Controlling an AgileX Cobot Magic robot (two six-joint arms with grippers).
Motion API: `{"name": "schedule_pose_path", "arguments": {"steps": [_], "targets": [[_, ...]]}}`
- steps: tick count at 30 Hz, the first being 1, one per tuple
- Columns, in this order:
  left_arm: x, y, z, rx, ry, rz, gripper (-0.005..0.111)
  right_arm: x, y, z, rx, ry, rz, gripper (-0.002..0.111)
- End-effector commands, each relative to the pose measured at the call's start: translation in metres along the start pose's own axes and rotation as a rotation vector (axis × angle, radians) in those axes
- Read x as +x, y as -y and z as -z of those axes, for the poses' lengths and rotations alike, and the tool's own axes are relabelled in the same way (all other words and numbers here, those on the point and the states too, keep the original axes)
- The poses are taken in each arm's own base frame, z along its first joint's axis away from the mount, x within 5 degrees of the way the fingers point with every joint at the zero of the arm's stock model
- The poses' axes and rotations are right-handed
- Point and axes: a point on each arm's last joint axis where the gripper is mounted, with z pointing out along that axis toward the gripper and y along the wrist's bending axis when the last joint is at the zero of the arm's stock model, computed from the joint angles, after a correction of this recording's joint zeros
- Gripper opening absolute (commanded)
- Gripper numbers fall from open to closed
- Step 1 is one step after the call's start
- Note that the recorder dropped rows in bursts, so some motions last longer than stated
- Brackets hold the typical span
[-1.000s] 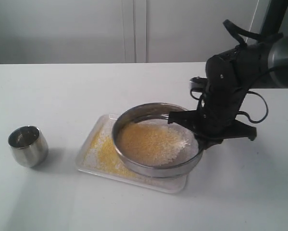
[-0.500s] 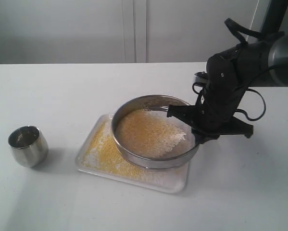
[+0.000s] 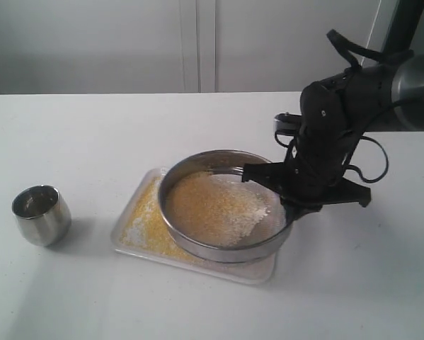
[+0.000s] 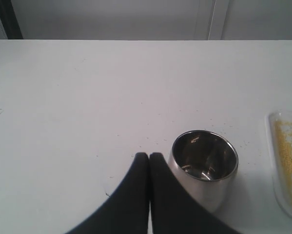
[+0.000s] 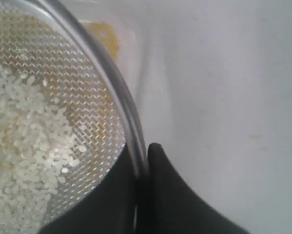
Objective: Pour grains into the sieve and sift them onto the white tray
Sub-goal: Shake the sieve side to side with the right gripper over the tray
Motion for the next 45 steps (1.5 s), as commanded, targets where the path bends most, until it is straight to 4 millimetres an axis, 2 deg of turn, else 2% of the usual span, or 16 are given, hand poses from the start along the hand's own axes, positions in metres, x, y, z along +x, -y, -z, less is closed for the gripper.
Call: {"name": "schedule_pose_path", "arguments": {"steps": [1,4,8,12,14,16,18,20,22,24,28,30,35,38,41,45], "targets": [[0.001,0.000,0.001,0.000,0.008,0.003,0.000,-0.009,-0.005,0.005,-0.103,0.116,-0.122,0.000],[0.001,0.000,0.001,0.000,0.008,0.003,0.000,-0.005,-0.021,0.004,-0.189,0.130,-0.008,0.000],[0.001,0.000,0.001,0.000,0.008,0.003,0.000,-0.002,0.009,0.013,-0.002,0.058,0.046,0.000],[0.001,0.000,0.001,0.000,0.008,0.003,0.000,-0.005,-0.016,0.008,-0.236,0.159,-0.026,0.000],[0.001,0.000,0.001,0.000,0.008,0.003,0.000,0.004,-0.005,0.011,-0.118,0.048,0.114,0.000],[0.001,0.000,0.001,0.000,0.008,0.003,0.000,-0.005,0.016,0.012,0.008,0.066,0.085,0.000],[0.001,0.000,0.001,0.000,0.008,0.003,0.000,-0.016,0.004,0.008,-0.156,0.154,-0.071,0.000],[0.001,0.000,0.001,0.000,0.008,0.003,0.000,-0.004,-0.008,0.007,-0.185,0.069,0.068,0.000],[0.001,0.000,0.001,0.000,0.008,0.003,0.000,0.008,0.006,0.004,-0.064,-0.060,0.146,0.000],[0.001,0.000,0.001,0.000,0.008,0.003,0.000,-0.001,0.014,-0.002,-0.063,0.031,0.034,0.000],[0.001,0.000,0.001,0.000,0.008,0.003,0.000,-0.011,-0.010,-0.009,-0.250,0.105,-0.082,0.000],[0.001,0.000,0.001,0.000,0.008,0.003,0.000,-0.006,-0.015,-0.007,-0.250,0.028,0.035,0.000],[0.001,0.000,0.001,0.000,0.008,0.003,0.000,-0.002,0.011,-0.004,-0.121,-0.024,0.033,0.000],[0.001,0.000,0.001,0.000,0.008,0.003,0.000,-0.011,-0.006,-0.008,-0.256,0.084,-0.053,0.000],[0.001,0.000,0.001,0.000,0.008,0.003,0.000,-0.011,-0.020,-0.006,-0.318,0.043,0.031,0.000],[0.001,0.000,0.001,0.000,0.008,0.003,0.000,-0.008,0.012,0.002,-0.155,-0.079,0.120,0.000]]}}
